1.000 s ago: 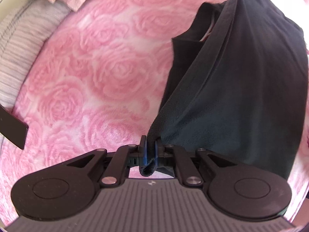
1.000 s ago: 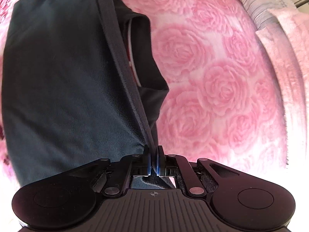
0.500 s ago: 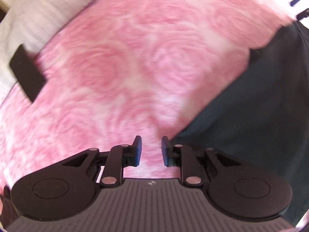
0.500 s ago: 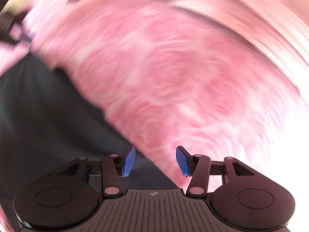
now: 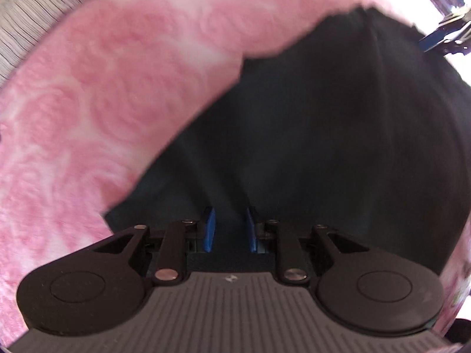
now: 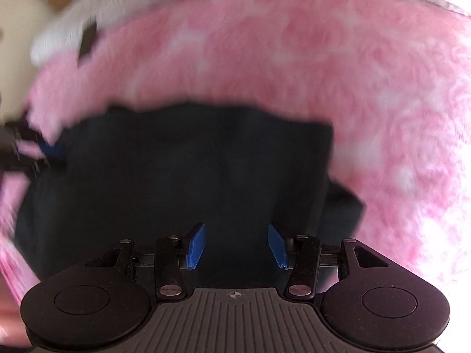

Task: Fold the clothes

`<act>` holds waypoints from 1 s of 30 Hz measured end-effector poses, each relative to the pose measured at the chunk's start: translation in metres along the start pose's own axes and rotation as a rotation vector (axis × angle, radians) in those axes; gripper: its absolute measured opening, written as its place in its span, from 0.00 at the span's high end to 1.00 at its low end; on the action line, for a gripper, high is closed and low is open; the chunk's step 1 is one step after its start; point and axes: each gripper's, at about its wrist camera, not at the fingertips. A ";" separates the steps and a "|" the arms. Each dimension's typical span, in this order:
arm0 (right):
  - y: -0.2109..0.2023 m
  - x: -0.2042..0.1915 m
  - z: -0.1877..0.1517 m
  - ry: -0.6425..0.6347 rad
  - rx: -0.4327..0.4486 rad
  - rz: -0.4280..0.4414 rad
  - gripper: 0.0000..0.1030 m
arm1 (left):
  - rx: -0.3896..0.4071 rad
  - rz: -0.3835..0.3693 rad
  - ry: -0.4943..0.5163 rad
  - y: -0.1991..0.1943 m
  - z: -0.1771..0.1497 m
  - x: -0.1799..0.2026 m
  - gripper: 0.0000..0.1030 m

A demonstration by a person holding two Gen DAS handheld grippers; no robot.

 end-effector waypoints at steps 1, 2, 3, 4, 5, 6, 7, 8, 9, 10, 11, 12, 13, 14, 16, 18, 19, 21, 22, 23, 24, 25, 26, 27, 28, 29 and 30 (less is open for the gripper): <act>0.000 0.004 -0.006 -0.020 -0.010 -0.024 0.51 | -0.002 0.000 -0.007 0.001 0.002 -0.003 0.77; -0.001 0.007 -0.011 -0.037 -0.019 -0.049 0.51 | -0.005 0.000 -0.016 0.001 0.005 -0.006 0.77; -0.010 0.013 -0.014 -0.023 -0.015 -0.078 0.51 | -0.006 0.022 -0.016 -0.002 0.007 -0.006 0.78; -0.021 0.020 -0.019 0.011 -0.016 -0.123 0.51 | -0.005 0.056 -0.004 -0.005 0.010 -0.005 0.78; -0.032 0.026 -0.025 0.046 -0.017 -0.166 0.51 | -0.003 0.092 0.011 -0.009 0.012 -0.003 0.81; -0.044 0.033 -0.034 0.098 -0.002 -0.165 0.51 | 0.004 0.094 0.012 -0.015 0.012 0.000 0.81; -0.057 0.037 -0.042 0.152 0.018 -0.154 0.51 | 0.012 0.088 0.010 -0.021 0.013 0.004 0.81; -0.069 0.039 -0.051 0.203 0.040 -0.139 0.51 | 0.020 0.082 0.009 -0.027 0.014 0.007 0.81; -0.079 0.036 -0.059 0.240 0.059 -0.119 0.51 | 0.030 0.065 0.006 -0.034 0.013 0.014 0.81; -0.088 0.031 -0.067 0.264 0.073 -0.097 0.51 | 0.035 0.043 0.010 -0.039 0.011 0.023 0.81; -0.093 0.022 -0.074 0.282 0.089 -0.066 0.51 | 0.040 0.020 0.014 -0.044 0.008 0.032 0.81; -0.096 0.013 -0.078 0.286 0.098 -0.025 0.51 | 0.036 -0.009 0.024 -0.047 0.004 0.045 0.81; -0.095 0.003 -0.083 0.277 0.095 0.010 0.51 | 0.030 -0.037 0.033 -0.049 -0.001 0.056 0.81; -0.090 -0.007 -0.087 0.248 0.066 0.014 0.51 | 0.015 -0.057 0.051 -0.047 -0.008 0.069 0.81; -0.079 -0.028 -0.095 0.190 0.006 0.021 0.51 | -0.018 -0.093 0.090 -0.044 -0.024 0.093 0.81; -0.069 -0.029 -0.107 0.217 -0.039 0.026 0.65 | -0.062 -0.113 0.141 -0.038 -0.041 0.115 0.80; -0.066 -0.026 -0.114 0.246 -0.048 0.043 0.94 | -0.080 -0.100 0.165 -0.035 -0.050 0.120 0.80; -0.068 -0.018 -0.123 0.275 -0.048 0.054 0.96 | -0.104 -0.070 0.203 -0.030 -0.066 0.125 0.80; -0.072 -0.015 -0.127 0.273 -0.048 0.049 0.96 | -0.103 -0.061 0.204 -0.031 -0.072 0.124 0.80; -0.075 -0.010 -0.130 0.281 -0.048 0.044 0.96 | -0.107 -0.053 0.190 -0.032 -0.075 0.122 0.79; -0.078 -0.005 -0.133 0.290 -0.048 0.038 0.96 | -0.113 -0.041 0.175 -0.033 -0.077 0.119 0.77; -0.081 -0.001 -0.136 0.298 -0.047 0.033 0.95 | -0.118 -0.026 0.160 -0.034 -0.078 0.116 0.77; -0.086 0.001 -0.136 0.300 -0.041 0.021 0.95 | -0.120 -0.007 0.147 -0.037 -0.081 0.113 0.77; -0.091 0.002 -0.136 0.302 -0.036 0.006 0.95 | -0.121 0.013 0.134 -0.039 -0.084 0.110 0.77; -0.097 0.001 -0.135 0.293 -0.042 -0.041 0.95 | -0.123 0.034 0.122 -0.042 -0.088 0.107 0.77; -0.099 0.003 -0.134 0.294 -0.040 -0.055 0.95 | -0.124 0.054 0.109 -0.045 -0.091 0.104 0.77; -0.105 0.000 -0.134 0.302 -0.023 -0.039 0.95 | -0.121 0.075 0.099 -0.049 -0.097 0.101 0.77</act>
Point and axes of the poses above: each gripper's, at about its wrist camera, not at the fingertips, and y roughly the way its jaws point, x to its right, z to its top, and after that the axes turned 15 degrees about -y, right-handed
